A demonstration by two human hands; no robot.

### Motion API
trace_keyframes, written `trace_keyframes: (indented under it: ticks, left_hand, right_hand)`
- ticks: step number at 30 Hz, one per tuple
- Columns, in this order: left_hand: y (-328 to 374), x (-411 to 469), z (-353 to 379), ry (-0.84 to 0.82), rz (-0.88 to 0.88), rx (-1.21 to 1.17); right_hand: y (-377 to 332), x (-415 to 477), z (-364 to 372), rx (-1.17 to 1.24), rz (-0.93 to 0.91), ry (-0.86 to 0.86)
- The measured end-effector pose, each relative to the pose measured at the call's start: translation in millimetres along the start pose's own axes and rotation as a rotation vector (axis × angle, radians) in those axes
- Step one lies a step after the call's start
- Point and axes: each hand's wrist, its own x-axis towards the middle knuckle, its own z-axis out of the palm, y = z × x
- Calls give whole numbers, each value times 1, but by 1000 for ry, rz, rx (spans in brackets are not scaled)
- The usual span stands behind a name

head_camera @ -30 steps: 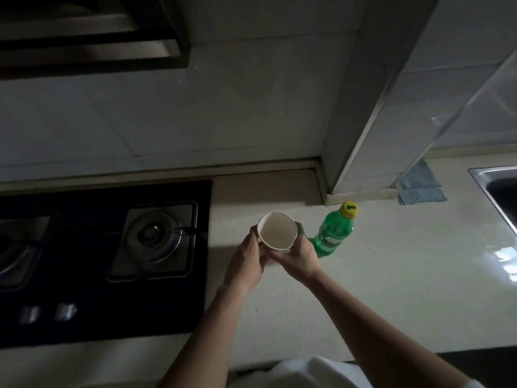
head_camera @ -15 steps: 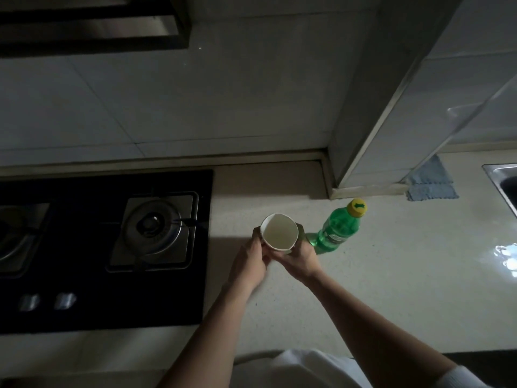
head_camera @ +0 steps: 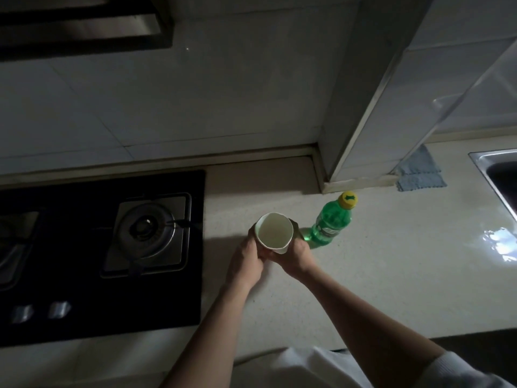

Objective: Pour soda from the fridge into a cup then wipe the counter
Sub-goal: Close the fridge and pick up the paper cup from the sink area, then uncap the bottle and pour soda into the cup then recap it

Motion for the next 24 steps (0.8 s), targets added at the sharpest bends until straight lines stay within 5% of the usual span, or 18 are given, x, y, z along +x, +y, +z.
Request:
trace_keyframes:
  ticks: [13,18,24]
  left_hand:
    - [-6,-15,-26,177,-48,120]
    - [19,-5,-58,363,98,350]
    - [98,29,-59,268,312,438]
  right_hand:
    - [48,-16,-60,-79,2,-128]
    - [70,-21,-87,-97,-4,-209]
    - [108,-5,-143,-84,199,-87]
